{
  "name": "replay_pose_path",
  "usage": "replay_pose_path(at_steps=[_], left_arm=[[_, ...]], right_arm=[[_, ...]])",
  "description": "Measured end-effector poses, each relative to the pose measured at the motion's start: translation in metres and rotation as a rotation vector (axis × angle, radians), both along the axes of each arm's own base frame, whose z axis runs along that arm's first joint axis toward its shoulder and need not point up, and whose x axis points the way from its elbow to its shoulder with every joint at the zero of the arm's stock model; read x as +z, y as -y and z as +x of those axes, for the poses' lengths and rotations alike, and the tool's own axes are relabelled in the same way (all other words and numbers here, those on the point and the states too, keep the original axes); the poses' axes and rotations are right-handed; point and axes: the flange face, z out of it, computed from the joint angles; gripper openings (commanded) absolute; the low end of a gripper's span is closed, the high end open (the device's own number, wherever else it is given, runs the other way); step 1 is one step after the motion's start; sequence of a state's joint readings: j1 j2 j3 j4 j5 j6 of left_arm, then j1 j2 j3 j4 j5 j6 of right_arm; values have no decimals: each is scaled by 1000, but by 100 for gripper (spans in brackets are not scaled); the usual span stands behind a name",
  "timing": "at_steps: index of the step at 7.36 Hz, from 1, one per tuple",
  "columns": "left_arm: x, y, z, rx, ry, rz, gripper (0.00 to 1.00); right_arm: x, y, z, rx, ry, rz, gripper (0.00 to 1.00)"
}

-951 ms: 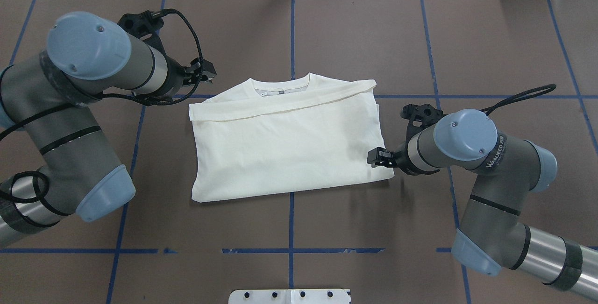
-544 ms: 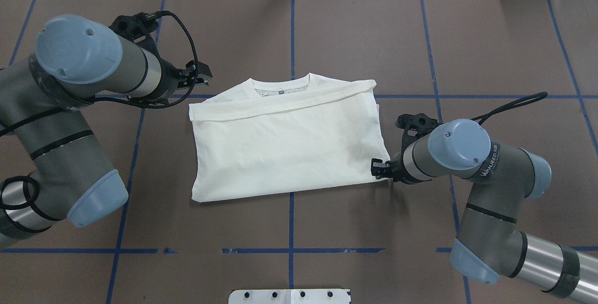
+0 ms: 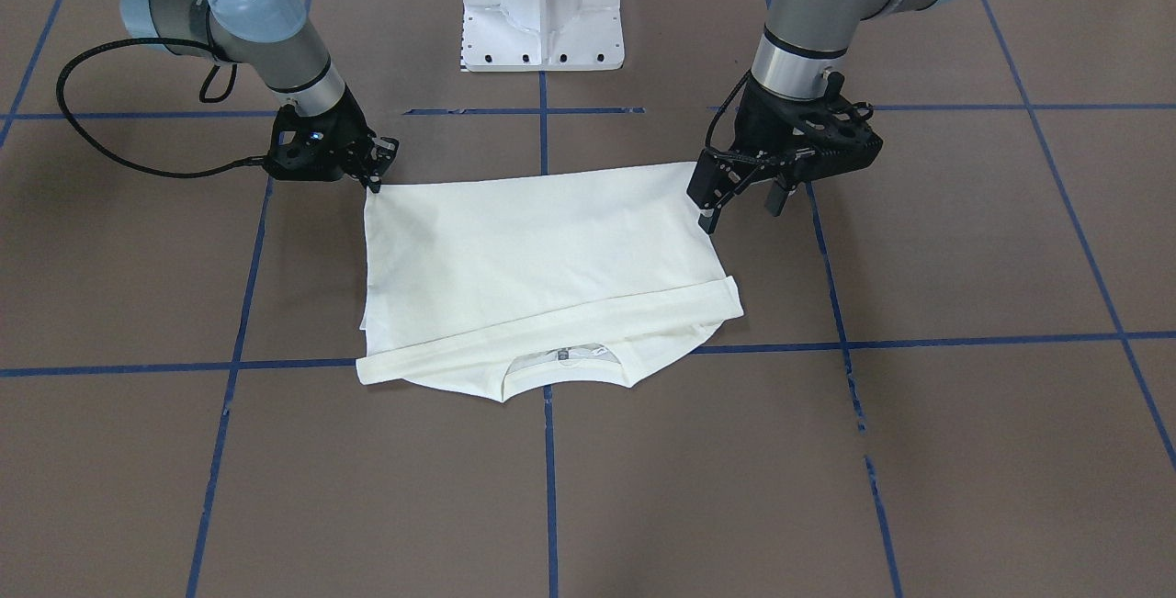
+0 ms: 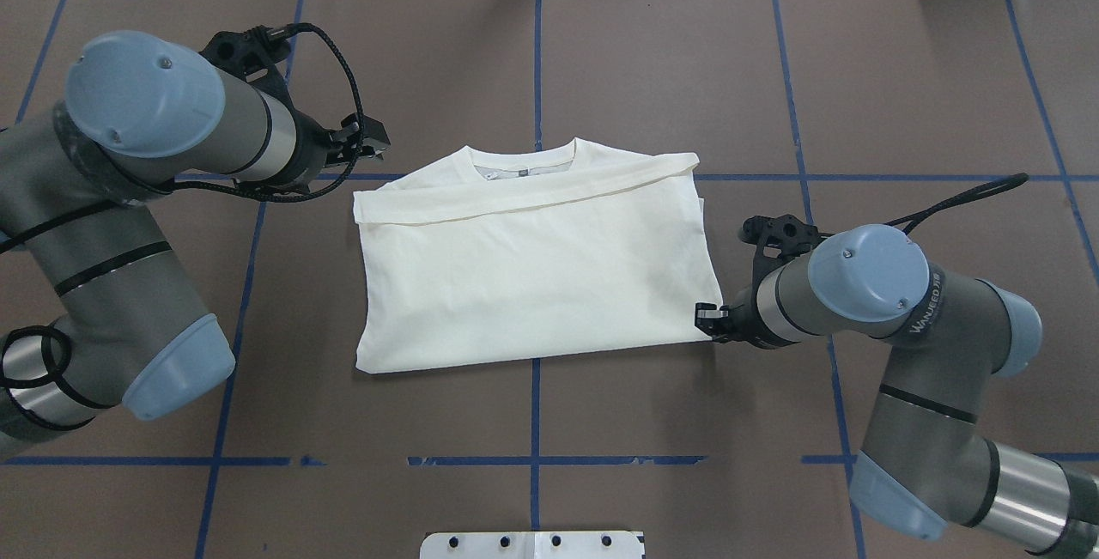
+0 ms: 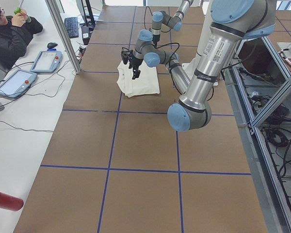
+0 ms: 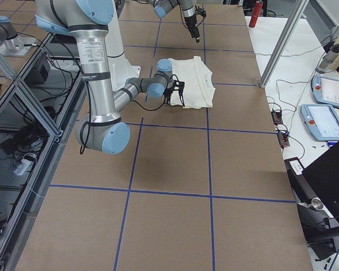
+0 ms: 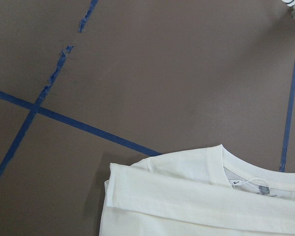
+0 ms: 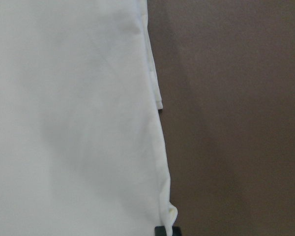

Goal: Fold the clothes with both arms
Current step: 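Drag the folded shirt toward the robot with the right gripper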

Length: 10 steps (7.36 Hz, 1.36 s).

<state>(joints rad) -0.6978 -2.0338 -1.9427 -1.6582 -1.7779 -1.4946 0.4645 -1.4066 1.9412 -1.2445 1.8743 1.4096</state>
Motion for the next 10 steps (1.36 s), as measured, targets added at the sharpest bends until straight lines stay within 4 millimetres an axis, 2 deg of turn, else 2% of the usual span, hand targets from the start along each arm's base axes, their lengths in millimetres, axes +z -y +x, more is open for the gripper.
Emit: replay_pose_path(at_steps=[2, 3, 4, 5, 6, 7, 8, 10], left_arm=[[-4, -6, 5, 10, -6, 7, 100], [-8, -11, 8, 18, -17, 13, 100], [-11, -17, 12, 29, -28, 19, 100], [-13, -23, 17, 41, -33, 22, 100], [-13, -27, 21, 55, -35, 25, 100], [-12, -37, 31, 81, -39, 27, 100], [-9, -59, 52, 118, -45, 8, 100], [1, -113, 99, 163, -67, -93, 99]], right_arm=[[4, -71, 30, -64, 3, -33, 0], [8, -111, 34, -109, -10, -56, 0], [9, -145, 33, -144, -19, -75, 64], [7, -168, 34, -164, -21, -91, 100], [3, -178, 34, -171, -17, -99, 100], [-7, -180, 31, -160, 4, -90, 100], [-26, -173, 22, -119, 45, -56, 100], [-68, -136, 16, 13, 136, 15, 100]])
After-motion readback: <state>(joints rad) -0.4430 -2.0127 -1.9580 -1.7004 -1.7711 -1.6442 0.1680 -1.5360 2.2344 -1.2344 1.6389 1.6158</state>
